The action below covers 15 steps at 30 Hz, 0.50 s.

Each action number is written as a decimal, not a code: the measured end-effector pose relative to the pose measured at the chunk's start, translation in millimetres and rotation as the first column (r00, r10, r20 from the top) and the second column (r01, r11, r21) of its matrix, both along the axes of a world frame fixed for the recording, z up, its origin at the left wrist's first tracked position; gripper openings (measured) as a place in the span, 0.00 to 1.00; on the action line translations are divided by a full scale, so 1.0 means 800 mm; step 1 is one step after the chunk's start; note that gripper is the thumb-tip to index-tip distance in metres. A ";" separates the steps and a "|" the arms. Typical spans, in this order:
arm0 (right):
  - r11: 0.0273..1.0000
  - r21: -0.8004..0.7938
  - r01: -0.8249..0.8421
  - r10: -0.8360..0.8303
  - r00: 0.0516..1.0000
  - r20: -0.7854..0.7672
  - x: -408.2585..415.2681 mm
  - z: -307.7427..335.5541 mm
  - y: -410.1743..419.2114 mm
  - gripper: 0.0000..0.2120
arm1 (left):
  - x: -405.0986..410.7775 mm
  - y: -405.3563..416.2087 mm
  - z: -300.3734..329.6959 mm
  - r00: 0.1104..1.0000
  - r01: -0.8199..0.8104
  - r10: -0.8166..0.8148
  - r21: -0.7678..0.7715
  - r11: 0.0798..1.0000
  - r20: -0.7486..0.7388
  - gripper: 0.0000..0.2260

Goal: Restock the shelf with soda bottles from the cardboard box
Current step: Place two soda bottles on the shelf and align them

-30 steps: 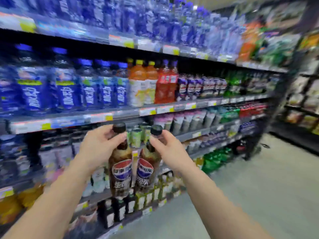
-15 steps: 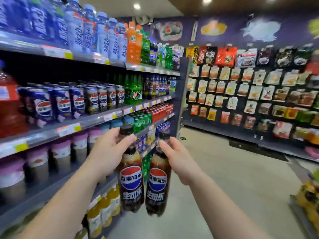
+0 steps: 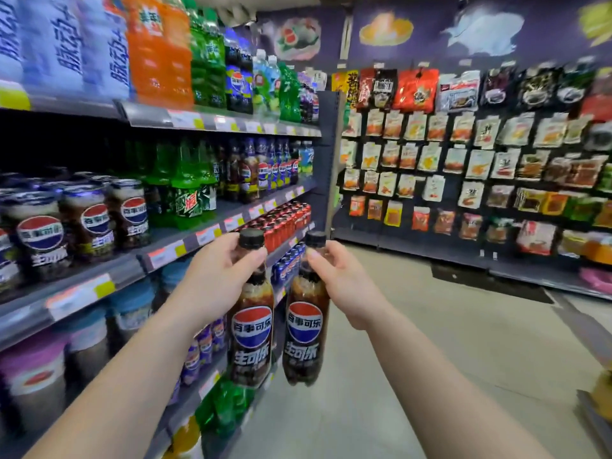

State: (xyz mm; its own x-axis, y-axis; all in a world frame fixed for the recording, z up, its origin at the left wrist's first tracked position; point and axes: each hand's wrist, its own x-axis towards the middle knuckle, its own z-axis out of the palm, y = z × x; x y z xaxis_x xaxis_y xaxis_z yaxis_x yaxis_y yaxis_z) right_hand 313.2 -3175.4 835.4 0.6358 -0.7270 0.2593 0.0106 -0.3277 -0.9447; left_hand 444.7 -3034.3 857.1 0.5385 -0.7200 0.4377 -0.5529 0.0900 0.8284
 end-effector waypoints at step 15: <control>0.927 -0.107 -0.358 0.359 0.933 -0.011 0.215 0.042 -0.348 0.19 | 0.149 -0.302 -0.006 0.898 -0.435 0.427 -0.059 0.899 -0.109 0.04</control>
